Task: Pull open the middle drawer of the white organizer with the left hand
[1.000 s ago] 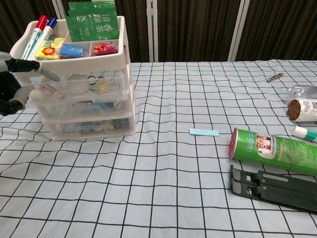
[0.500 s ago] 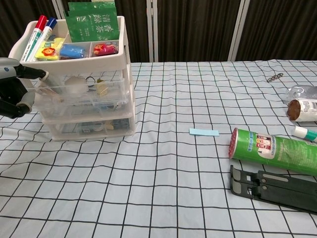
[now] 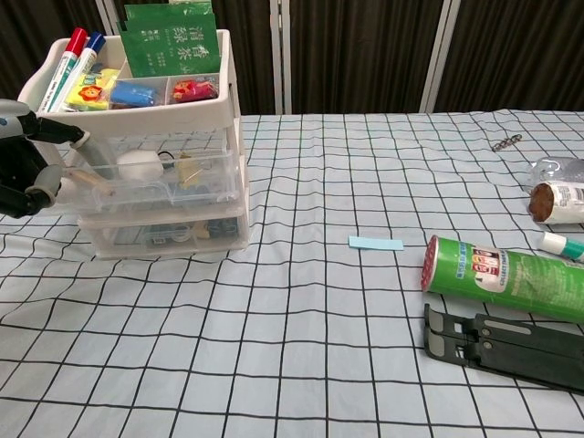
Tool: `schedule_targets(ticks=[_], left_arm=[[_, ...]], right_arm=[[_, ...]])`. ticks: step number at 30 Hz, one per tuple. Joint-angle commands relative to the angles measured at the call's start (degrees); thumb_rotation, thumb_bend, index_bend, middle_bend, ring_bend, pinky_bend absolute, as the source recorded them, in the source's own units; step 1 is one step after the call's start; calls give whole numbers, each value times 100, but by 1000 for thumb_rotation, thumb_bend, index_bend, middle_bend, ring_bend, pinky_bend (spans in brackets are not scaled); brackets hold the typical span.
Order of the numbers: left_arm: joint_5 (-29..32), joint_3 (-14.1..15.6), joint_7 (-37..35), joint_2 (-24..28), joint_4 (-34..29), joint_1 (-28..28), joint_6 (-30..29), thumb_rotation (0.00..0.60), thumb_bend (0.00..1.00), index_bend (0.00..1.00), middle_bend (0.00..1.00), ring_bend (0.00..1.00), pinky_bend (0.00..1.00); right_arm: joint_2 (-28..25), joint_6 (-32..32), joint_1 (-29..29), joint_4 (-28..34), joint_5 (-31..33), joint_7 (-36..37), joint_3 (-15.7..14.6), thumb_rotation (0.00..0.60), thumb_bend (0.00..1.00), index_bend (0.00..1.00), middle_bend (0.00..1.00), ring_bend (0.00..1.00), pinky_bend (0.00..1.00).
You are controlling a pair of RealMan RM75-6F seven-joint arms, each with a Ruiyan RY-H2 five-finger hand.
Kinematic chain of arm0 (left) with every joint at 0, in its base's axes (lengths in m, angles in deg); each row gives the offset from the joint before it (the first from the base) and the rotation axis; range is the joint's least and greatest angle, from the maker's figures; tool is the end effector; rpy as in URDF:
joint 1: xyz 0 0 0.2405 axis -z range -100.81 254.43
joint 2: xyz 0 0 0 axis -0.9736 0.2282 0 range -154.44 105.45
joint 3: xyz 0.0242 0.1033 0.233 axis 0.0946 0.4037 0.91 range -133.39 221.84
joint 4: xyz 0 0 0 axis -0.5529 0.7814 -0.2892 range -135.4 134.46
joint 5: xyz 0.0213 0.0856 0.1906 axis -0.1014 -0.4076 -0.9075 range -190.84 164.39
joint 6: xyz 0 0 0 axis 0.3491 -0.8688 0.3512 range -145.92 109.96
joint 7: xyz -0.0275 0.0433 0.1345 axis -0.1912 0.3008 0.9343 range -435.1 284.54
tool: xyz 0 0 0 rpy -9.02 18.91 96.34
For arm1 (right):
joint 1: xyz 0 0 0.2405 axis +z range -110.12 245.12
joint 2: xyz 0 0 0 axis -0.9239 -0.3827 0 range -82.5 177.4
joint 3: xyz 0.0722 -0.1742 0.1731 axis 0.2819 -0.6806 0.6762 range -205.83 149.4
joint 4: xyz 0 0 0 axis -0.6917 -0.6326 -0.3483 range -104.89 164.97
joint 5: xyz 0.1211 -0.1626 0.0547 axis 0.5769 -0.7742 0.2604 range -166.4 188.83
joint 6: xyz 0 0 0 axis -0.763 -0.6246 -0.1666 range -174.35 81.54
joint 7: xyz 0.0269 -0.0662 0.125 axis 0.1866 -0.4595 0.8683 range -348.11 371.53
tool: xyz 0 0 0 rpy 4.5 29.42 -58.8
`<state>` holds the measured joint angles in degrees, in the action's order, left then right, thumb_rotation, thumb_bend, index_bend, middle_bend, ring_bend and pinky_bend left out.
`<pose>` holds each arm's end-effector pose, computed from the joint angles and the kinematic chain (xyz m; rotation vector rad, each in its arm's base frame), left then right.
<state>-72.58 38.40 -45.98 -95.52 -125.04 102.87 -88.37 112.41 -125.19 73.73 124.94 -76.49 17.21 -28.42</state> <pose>-0.1489 0.2304 0.0687 -1.6585 -1.2462 -0.9243 -0.3022 -0.1741 0.1269 1.4629 -1.1218 0.9445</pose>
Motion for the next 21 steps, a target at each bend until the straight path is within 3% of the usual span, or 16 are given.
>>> schedule_targets(ticks=[1,21], left_arm=[[-14,43,-44,45,-32,-11,9,600,822,315,864,874,792],[-741,497,-384,238,-193,-260,-55,600,822,333,864,874,792]], right_arm=[[0,-1,-2,3,-1,0,-1,600,114,40,0,0,0],[-34,-34,-10,28,-13,51,7,600,114,40,0,0,0]])
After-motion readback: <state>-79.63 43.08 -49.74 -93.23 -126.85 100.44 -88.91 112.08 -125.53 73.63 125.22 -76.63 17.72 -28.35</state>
